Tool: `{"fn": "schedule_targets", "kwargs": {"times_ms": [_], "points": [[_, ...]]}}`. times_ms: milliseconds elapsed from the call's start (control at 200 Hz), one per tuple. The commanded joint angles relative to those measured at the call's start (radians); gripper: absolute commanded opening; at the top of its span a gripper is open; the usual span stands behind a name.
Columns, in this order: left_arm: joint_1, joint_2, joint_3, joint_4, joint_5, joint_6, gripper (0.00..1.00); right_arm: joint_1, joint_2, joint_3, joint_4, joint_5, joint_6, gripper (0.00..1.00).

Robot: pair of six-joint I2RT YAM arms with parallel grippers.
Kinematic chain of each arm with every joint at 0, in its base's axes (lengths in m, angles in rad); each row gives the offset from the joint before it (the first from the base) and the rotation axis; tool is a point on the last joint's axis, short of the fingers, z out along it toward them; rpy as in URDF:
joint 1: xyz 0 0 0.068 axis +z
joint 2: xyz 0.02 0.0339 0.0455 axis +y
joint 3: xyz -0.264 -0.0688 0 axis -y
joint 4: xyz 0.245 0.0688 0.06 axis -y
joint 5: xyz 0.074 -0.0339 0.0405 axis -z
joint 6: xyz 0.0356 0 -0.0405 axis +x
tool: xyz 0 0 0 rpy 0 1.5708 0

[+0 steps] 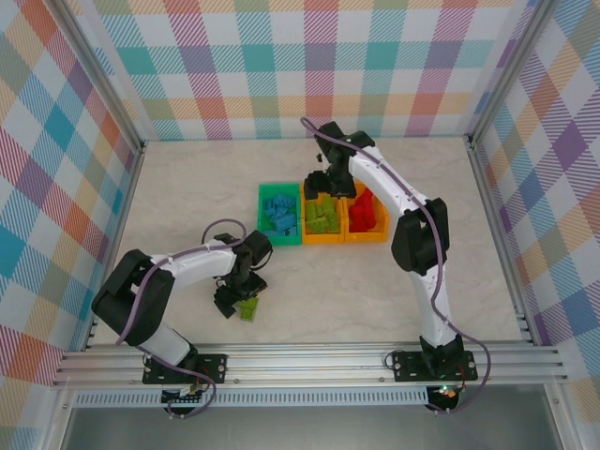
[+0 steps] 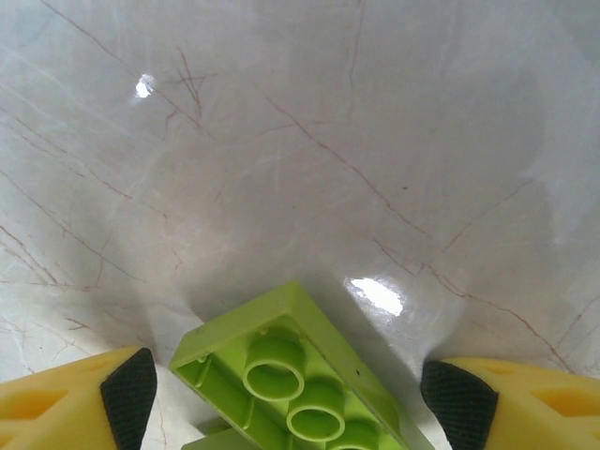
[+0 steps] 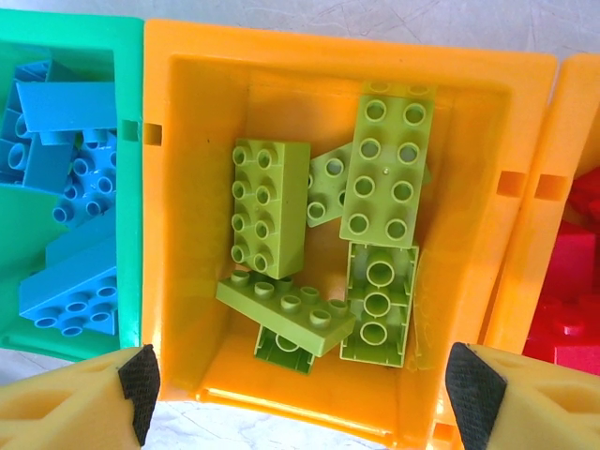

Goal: Sort the legos into containers by color

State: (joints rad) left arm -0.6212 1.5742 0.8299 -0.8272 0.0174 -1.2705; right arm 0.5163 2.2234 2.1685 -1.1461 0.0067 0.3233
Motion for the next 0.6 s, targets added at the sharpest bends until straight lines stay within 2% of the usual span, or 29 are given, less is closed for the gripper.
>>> {"fn": "schedule_targets", "kwargs": {"times_ms": [0, 340, 595], "points": [[0.008, 0.076, -0.002, 0.202, -0.103, -0.005, 0.79, -0.012, -0.064, -0.019, -0.016, 0.012, -0.017, 0.82], [0.013, 0.069, 0.03, 0.175, -0.145, 0.01, 0.67, -0.019, -0.122, -0.105, 0.014, 0.026, 0.005, 0.82], [0.015, 0.062, 0.045, 0.17, -0.171, 0.011, 0.62, -0.024, -0.139, -0.121, 0.015, 0.035, 0.009, 0.82]]}}
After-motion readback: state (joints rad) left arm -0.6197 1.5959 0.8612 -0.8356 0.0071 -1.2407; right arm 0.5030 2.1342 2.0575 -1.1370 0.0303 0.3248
